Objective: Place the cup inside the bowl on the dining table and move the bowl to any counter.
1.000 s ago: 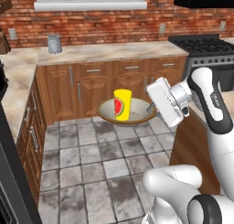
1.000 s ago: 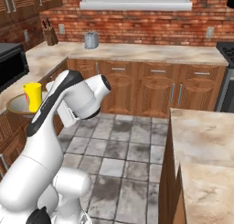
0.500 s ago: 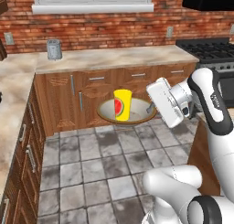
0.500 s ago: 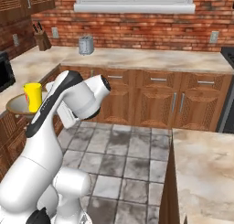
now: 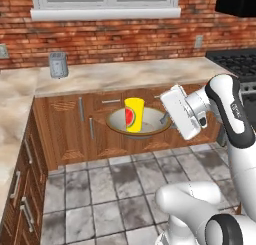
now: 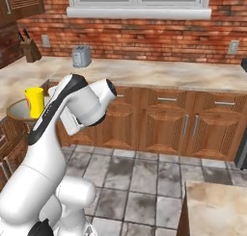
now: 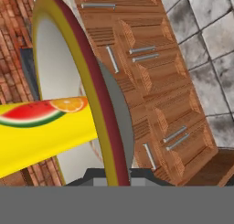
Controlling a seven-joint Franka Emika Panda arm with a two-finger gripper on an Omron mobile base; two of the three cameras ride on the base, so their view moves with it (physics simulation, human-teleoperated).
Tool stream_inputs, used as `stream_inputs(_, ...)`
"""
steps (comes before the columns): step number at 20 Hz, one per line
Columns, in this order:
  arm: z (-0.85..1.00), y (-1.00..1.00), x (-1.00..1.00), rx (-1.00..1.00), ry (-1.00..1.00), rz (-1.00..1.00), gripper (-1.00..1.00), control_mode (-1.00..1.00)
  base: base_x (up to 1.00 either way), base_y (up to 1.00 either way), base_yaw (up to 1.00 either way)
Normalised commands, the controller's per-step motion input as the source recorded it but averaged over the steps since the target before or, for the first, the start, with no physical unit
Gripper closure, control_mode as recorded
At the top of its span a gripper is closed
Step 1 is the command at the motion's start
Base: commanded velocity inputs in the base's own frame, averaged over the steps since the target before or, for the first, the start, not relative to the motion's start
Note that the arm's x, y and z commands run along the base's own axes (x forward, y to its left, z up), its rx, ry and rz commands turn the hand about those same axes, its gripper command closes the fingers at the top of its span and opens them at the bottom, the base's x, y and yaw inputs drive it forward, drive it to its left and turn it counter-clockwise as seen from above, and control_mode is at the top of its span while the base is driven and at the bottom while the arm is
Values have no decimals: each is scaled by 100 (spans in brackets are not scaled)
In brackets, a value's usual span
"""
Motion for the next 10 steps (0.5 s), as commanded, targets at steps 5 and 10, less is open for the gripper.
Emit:
stream_inputs(5,0,0,0,0,0,0,100,100,100,0,0)
stream_inputs(10,0,0,0,0,0,0,100,100,89,0,0)
